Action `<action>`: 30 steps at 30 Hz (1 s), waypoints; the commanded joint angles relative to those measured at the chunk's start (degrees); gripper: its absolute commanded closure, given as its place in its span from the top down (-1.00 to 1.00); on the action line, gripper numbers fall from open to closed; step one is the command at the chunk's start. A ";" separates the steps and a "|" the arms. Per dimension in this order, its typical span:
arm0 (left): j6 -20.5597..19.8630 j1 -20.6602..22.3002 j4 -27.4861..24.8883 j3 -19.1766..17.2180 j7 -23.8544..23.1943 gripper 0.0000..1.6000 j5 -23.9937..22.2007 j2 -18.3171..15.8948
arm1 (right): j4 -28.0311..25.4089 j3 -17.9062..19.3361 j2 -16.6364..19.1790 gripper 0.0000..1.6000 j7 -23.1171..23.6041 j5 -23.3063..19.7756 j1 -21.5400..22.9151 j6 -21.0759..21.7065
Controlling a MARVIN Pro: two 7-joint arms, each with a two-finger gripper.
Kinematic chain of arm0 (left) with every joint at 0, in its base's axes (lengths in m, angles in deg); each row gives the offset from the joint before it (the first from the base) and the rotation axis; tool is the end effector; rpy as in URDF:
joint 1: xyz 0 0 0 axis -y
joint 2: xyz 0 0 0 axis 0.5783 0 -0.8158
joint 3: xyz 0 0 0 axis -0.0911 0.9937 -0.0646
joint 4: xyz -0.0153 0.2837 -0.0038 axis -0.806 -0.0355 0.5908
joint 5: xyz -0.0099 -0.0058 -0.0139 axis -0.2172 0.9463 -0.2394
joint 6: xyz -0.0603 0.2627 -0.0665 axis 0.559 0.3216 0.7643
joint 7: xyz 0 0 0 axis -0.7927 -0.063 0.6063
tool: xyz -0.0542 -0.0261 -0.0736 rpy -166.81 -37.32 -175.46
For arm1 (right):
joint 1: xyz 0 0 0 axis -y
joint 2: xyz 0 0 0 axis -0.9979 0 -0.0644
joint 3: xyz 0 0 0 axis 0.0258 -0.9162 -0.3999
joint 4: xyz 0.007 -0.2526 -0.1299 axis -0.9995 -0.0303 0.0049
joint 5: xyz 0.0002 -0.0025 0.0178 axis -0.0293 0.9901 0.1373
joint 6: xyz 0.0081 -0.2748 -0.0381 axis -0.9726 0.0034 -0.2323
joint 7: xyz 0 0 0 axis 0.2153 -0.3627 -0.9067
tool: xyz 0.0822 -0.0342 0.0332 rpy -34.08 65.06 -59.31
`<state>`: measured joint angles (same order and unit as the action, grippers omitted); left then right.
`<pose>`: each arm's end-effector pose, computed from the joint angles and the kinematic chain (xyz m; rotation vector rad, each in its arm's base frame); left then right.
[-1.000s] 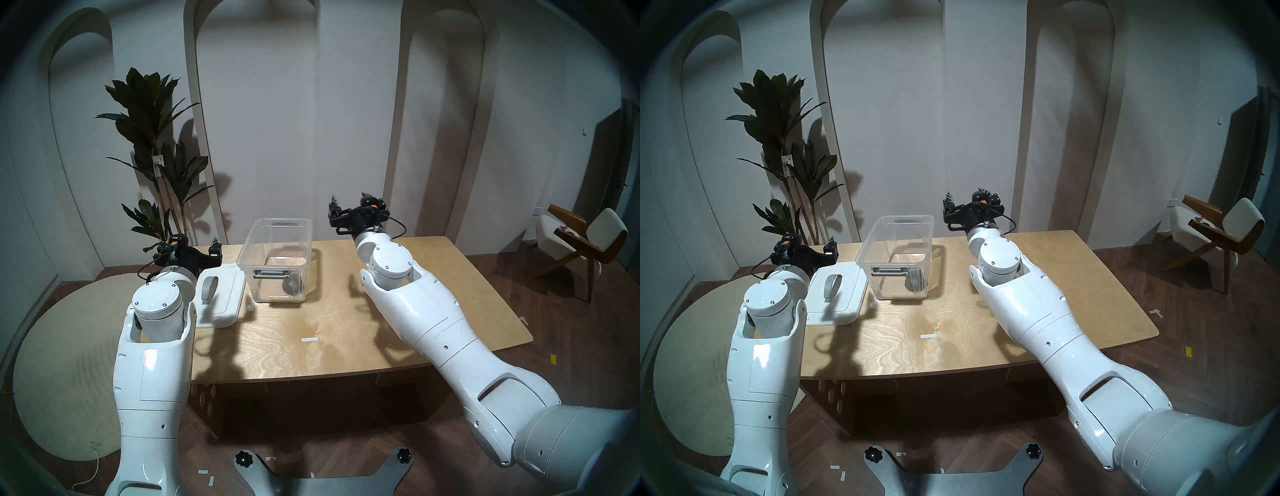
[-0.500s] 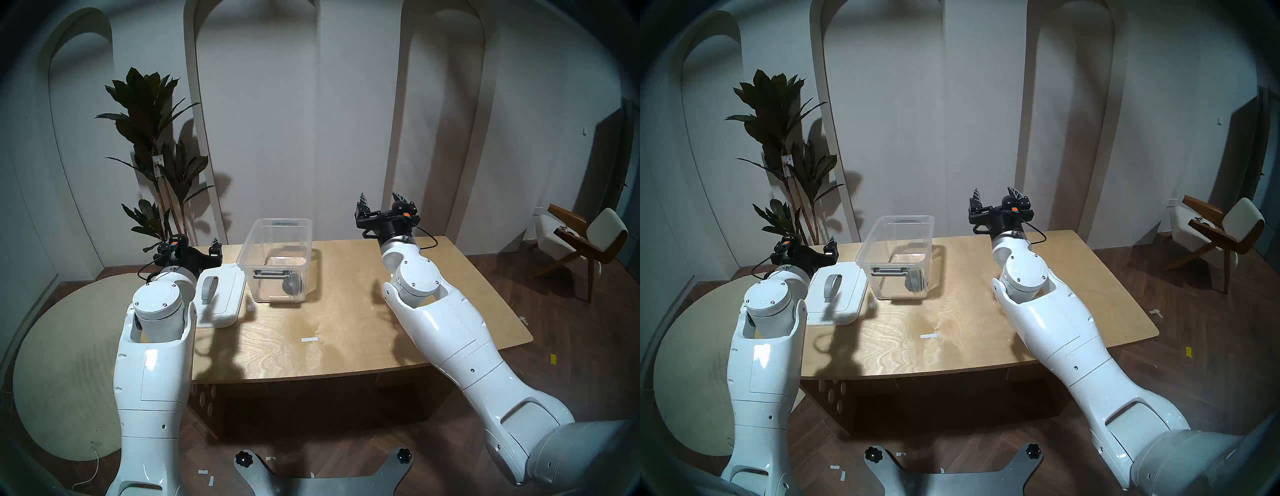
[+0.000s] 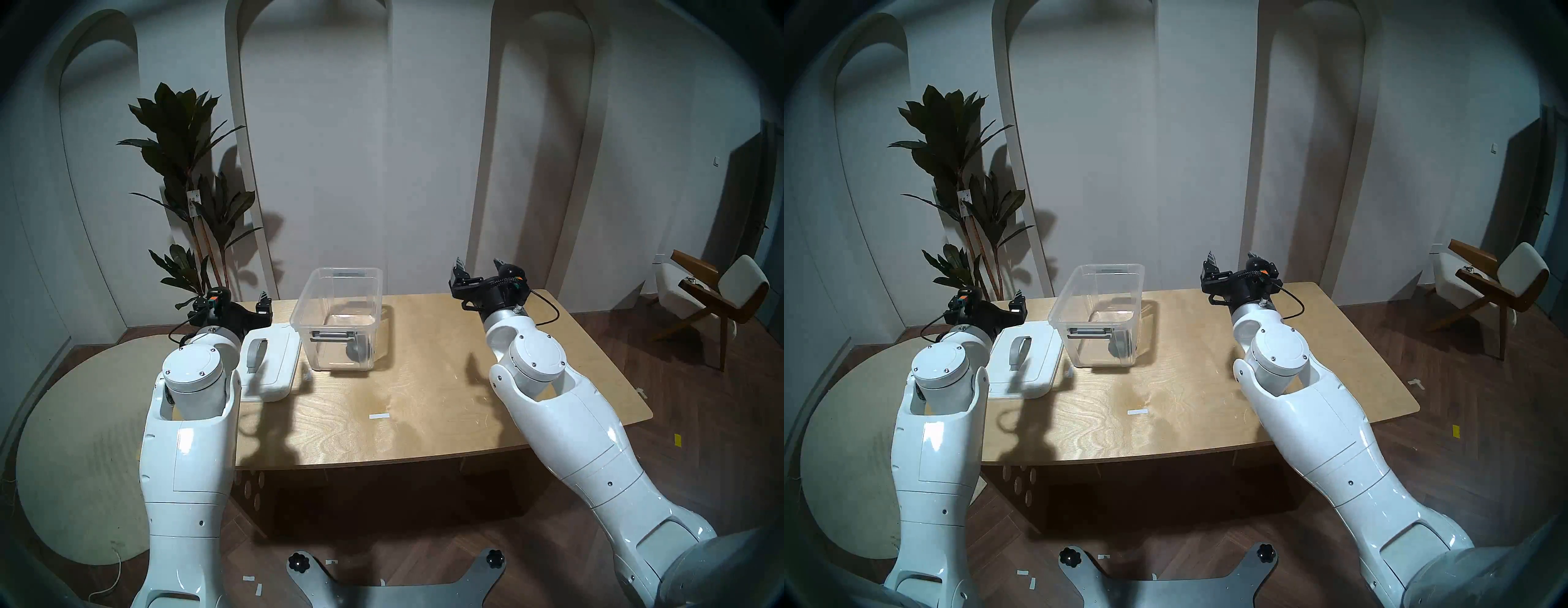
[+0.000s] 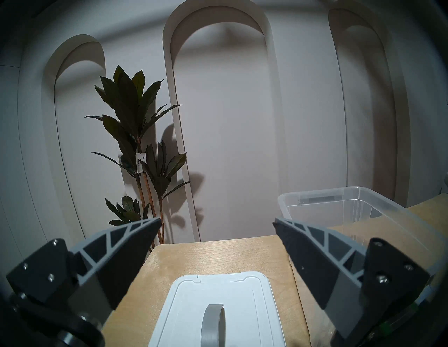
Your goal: Open a storage container and put mouse inside
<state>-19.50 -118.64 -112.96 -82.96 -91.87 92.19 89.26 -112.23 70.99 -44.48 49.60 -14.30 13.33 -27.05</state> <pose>0.4088 0.1035 -0.2071 -2.0851 -0.0018 -2.0662 0.4387 0.0190 -0.1851 -1.9290 -0.0378 -2.2902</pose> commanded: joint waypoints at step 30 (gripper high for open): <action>0.53 1.19 -1.44 -0.09 -0.28 1.00 0.24 0.37 | -1.38 0.09 1.56 1.00 2.84 0.23 0.86 4.33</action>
<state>-19.48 -118.59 -113.05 -83.18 -92.13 92.53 89.69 -112.23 70.75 -42.73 52.56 -14.01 13.79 -22.33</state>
